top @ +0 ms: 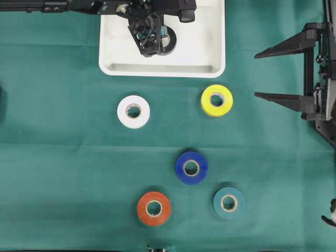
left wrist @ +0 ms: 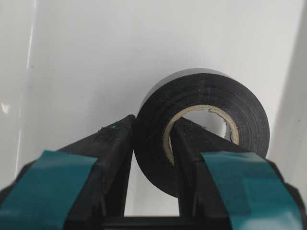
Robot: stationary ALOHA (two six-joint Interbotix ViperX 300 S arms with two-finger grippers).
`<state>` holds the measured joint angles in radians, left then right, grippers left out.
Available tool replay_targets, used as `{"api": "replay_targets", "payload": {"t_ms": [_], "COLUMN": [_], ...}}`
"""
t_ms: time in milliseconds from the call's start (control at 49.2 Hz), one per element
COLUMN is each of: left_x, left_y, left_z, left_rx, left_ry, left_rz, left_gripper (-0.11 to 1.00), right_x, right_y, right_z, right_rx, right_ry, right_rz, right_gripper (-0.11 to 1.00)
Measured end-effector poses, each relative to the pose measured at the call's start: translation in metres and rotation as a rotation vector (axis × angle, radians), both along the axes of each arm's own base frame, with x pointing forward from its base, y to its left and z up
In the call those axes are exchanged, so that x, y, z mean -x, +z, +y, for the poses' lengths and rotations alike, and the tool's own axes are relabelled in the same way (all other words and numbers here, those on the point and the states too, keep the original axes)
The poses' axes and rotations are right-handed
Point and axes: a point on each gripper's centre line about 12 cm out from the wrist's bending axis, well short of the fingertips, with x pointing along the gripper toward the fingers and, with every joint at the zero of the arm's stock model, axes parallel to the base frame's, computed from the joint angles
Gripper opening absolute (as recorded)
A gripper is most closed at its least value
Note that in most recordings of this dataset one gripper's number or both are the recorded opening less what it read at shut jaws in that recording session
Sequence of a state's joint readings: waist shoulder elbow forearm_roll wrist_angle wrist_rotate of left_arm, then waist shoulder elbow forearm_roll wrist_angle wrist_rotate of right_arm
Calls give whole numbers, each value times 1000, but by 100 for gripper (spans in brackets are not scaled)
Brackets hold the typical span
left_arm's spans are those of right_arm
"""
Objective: Pick up the tape from a random location and place it into the white case.
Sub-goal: 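Lower the black tape into the tray and open the left gripper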
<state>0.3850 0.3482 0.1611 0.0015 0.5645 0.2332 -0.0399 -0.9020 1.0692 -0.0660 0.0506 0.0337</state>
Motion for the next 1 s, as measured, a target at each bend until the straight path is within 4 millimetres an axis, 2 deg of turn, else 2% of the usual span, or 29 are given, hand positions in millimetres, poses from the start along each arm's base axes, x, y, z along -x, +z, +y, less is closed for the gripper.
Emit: {"api": "replay_targets", "payload": {"t_ms": [142,183,224,407,488,793,996], "left_x": [2,3,3,3,3,2,2], "left_y": [-2,-2,-3,-3,-3,2,51], "left_z": [-1,-1,-1,-2,-3,-6,-22], "left_rx": [7,8,9,10,10,10,-16], "left_ry": [-1,-1,-1,-2,-3,-9,-41], "left_rz": [19,23,25,26,26,23,-42], "left_gripper": [19,23,32,86,98,99,99], "right_x": [0,0,0,0,0,0,0], "right_y": [-1,0,-1,-1,-1,0,1], "right_z": [0,0,0,0,0,0,0], "right_rx": [0,0,0,0,-2,-1,-4], "right_ry": [0,0,0,-2,-2,-2,-2], "right_rz": [2,0,2,2,1,0,-5], "right_gripper": [92,92,92,92,92,92,92]}}
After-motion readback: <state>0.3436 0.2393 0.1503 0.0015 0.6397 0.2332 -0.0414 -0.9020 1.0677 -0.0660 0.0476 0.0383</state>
